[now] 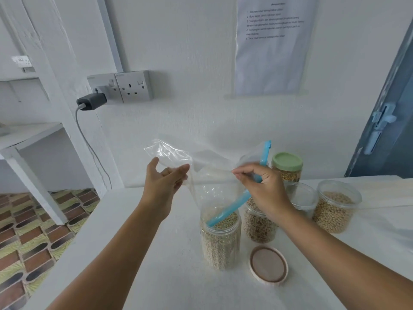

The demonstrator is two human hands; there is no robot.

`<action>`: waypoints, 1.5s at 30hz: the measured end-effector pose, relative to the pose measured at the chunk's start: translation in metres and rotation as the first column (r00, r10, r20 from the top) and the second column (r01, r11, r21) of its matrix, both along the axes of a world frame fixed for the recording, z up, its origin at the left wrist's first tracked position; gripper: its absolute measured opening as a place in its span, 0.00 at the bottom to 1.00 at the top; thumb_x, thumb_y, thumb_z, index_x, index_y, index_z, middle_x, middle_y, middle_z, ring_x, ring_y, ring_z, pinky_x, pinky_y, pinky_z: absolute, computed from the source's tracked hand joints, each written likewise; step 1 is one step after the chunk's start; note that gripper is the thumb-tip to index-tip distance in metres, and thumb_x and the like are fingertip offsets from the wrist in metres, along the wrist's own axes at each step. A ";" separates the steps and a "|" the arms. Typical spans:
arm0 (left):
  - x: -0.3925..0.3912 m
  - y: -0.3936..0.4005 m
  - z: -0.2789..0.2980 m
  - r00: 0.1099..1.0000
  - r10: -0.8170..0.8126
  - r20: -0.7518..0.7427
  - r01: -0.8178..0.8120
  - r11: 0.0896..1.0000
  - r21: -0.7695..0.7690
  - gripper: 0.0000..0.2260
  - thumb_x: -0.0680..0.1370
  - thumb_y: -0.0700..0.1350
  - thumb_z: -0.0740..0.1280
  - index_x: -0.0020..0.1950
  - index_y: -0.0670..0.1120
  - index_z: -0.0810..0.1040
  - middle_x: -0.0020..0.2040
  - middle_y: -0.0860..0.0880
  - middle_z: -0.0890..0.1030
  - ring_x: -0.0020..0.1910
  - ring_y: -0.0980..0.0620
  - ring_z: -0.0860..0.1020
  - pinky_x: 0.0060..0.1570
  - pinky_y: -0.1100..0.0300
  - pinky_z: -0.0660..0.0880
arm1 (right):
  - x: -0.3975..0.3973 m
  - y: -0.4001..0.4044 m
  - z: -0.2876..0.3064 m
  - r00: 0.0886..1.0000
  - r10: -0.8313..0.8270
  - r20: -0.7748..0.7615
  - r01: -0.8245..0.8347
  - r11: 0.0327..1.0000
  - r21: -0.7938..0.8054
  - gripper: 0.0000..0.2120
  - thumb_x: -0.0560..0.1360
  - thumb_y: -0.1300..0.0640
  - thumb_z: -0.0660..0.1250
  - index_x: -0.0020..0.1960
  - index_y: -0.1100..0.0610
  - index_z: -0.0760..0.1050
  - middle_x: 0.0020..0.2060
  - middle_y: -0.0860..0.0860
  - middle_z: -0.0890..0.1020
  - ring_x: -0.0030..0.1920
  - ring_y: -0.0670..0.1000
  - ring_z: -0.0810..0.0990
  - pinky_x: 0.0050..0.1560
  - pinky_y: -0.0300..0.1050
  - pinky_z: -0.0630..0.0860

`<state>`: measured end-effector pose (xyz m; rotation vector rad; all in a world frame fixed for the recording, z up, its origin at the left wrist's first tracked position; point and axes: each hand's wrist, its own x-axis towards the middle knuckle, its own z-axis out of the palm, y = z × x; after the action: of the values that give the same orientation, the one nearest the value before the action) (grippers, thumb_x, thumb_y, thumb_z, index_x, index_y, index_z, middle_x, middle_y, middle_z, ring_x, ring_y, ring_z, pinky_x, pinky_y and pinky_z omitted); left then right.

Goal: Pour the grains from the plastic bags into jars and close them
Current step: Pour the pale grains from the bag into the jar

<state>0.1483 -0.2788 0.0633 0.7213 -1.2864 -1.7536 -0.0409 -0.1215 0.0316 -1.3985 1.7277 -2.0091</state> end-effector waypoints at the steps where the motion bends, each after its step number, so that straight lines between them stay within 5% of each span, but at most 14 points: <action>1: -0.001 0.001 0.000 1.000 0.017 0.002 -0.017 0.999 -0.036 0.47 0.75 0.37 0.78 0.85 0.49 0.52 0.34 0.50 0.80 0.40 0.52 0.82 0.61 0.53 0.78 | 0.000 0.001 -0.001 1.000 -0.002 0.001 0.002 1.000 0.002 0.08 0.76 0.66 0.74 0.48 0.54 0.87 0.47 0.47 0.86 0.52 0.50 0.83 0.59 0.38 0.77; 7: -0.001 0.004 -0.001 0.999 -0.007 -0.043 0.000 0.987 -0.162 0.48 0.77 0.33 0.74 0.85 0.52 0.45 0.55 0.42 0.86 0.58 0.41 0.84 0.65 0.46 0.78 | -0.001 0.001 -0.002 1.000 -0.010 0.024 0.011 1.000 -0.008 0.08 0.77 0.66 0.74 0.49 0.54 0.87 0.48 0.48 0.86 0.53 0.49 0.82 0.58 0.34 0.75; 10: -0.001 0.004 0.001 0.995 0.011 -0.102 -0.025 0.990 -0.137 0.48 0.76 0.30 0.73 0.85 0.52 0.47 0.53 0.42 0.86 0.55 0.42 0.86 0.65 0.45 0.78 | 0.000 0.000 -0.001 0.997 -0.006 0.081 0.006 1.000 0.005 0.06 0.78 0.63 0.74 0.51 0.54 0.87 0.50 0.46 0.87 0.57 0.46 0.82 0.62 0.35 0.75; 17: 0.000 0.004 -0.006 0.997 0.064 -0.039 -0.070 0.983 -0.172 0.48 0.75 0.34 0.77 0.84 0.54 0.50 0.44 0.45 0.84 0.50 0.48 0.85 0.67 0.45 0.77 | 0.001 -0.001 -0.004 0.961 0.050 0.273 -0.058 0.998 0.021 0.10 0.78 0.65 0.73 0.53 0.52 0.86 0.53 0.51 0.88 0.57 0.50 0.86 0.67 0.55 0.78; 21: 0.003 -0.001 -0.008 0.996 0.061 -0.065 -0.072 0.981 -0.182 0.51 0.74 0.32 0.76 0.85 0.54 0.48 0.51 0.42 0.86 0.58 0.44 0.85 0.69 0.45 0.75 | 0.000 -0.002 -0.004 0.953 0.042 0.299 -0.048 0.999 0.014 0.09 0.78 0.67 0.73 0.54 0.55 0.86 0.52 0.51 0.88 0.56 0.51 0.86 0.66 0.56 0.79; 24: 0.005 -0.001 -0.005 0.994 0.075 -0.075 -0.088 0.977 -0.192 0.50 0.74 0.35 0.77 0.85 0.52 0.48 0.45 0.41 0.84 0.55 0.42 0.86 0.66 0.46 0.77 | 0.000 -0.003 -0.003 0.947 0.051 0.318 -0.052 0.999 -0.006 0.09 0.77 0.68 0.72 0.53 0.58 0.86 0.51 0.53 0.88 0.55 0.52 0.87 0.63 0.52 0.81; 29: 0.008 -0.028 0.005 0.972 0.074 -0.225 -0.038 0.987 0.158 0.41 0.80 0.51 0.73 0.84 0.56 0.51 0.64 0.38 0.81 0.56 0.38 0.85 0.62 0.42 0.79 | 0.002 -0.006 0.002 0.932 0.111 0.346 -0.098 0.994 -0.056 0.09 0.78 0.70 0.70 0.52 0.61 0.86 0.50 0.56 0.87 0.53 0.55 0.87 0.58 0.45 0.83; 32: 0.009 -0.044 0.016 0.976 0.106 -0.189 -0.039 0.943 0.330 0.37 0.79 0.55 0.74 0.81 0.50 0.58 0.65 0.34 0.80 0.52 0.40 0.87 0.58 0.45 0.81 | 0.002 -0.005 0.003 0.941 0.136 0.308 -0.129 0.991 -0.045 0.08 0.78 0.70 0.70 0.53 0.62 0.85 0.49 0.55 0.88 0.52 0.54 0.87 0.57 0.43 0.82; 36: 0.007 -0.054 0.032 0.995 0.085 -0.050 -0.065 0.949 0.309 0.18 0.78 0.53 0.75 0.58 0.44 0.75 0.51 0.44 0.87 0.46 0.49 0.82 0.56 0.52 0.79 | 0.002 -0.004 0.005 0.939 0.154 0.307 -0.144 0.988 -0.055 0.08 0.77 0.71 0.70 0.51 0.62 0.85 0.48 0.56 0.88 0.52 0.54 0.87 0.56 0.42 0.82; 40: 0.008 -0.064 0.037 0.992 0.079 -0.096 -0.044 0.947 0.317 0.11 0.79 0.44 0.75 0.57 0.42 0.80 0.48 0.47 0.81 0.52 0.47 0.85 0.59 0.46 0.80 | -0.001 -0.002 0.003 0.940 0.152 0.306 -0.140 0.988 -0.060 0.07 0.77 0.71 0.71 0.50 0.63 0.86 0.47 0.57 0.87 0.51 0.54 0.87 0.56 0.43 0.82; 45: 0.012 -0.068 0.042 0.968 0.102 -0.232 -0.016 0.938 0.346 0.12 0.78 0.42 0.75 0.59 0.39 0.81 0.50 0.43 0.85 0.44 0.49 0.84 0.48 0.57 0.83 | -0.001 -0.001 0.001 0.952 0.162 0.262 -0.157 0.987 -0.038 0.08 0.77 0.71 0.70 0.49 0.62 0.86 0.47 0.56 0.87 0.52 0.54 0.86 0.58 0.43 0.82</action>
<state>0.1602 -0.3471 0.1052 0.6978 -0.7926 -1.9715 -0.0423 -0.1224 0.0327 -1.1689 1.4414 -2.0188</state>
